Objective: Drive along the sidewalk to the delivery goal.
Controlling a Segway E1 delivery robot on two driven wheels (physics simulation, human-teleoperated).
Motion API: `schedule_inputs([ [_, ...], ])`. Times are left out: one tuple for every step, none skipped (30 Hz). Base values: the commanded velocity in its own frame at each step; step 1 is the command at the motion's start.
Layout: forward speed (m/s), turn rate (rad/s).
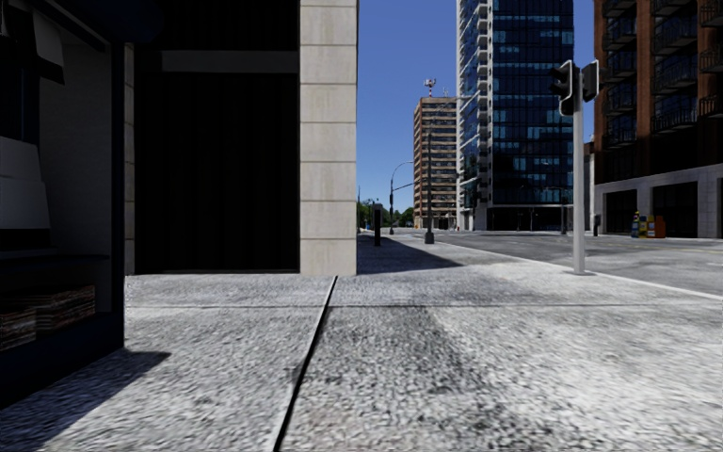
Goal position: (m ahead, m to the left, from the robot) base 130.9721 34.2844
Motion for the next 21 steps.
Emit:
schedule_inputs([
  [1.63,0.0],
  [1.69,0.0],
  [1.72,0.0],
  [1.72,0.0],
  [1.72,0.0],
  [1.72,0.0],
  [1.72,-0.1],
  [1.72,-0.24],
  [1.72,-0.24],
  [1.72,-0.27],
  [1.72,-0.28],
  [1.72,-0.28],
  [1.72,-0.28],
  [1.75,-0.28],
  [1.78,-0.28],
  [1.86,-0.28],
  [1.86,-0.28],
  [1.91,-0.28],
  [1.94,-0.28],
  [2.0,-0.28],
  [2.0,-0.28],
])
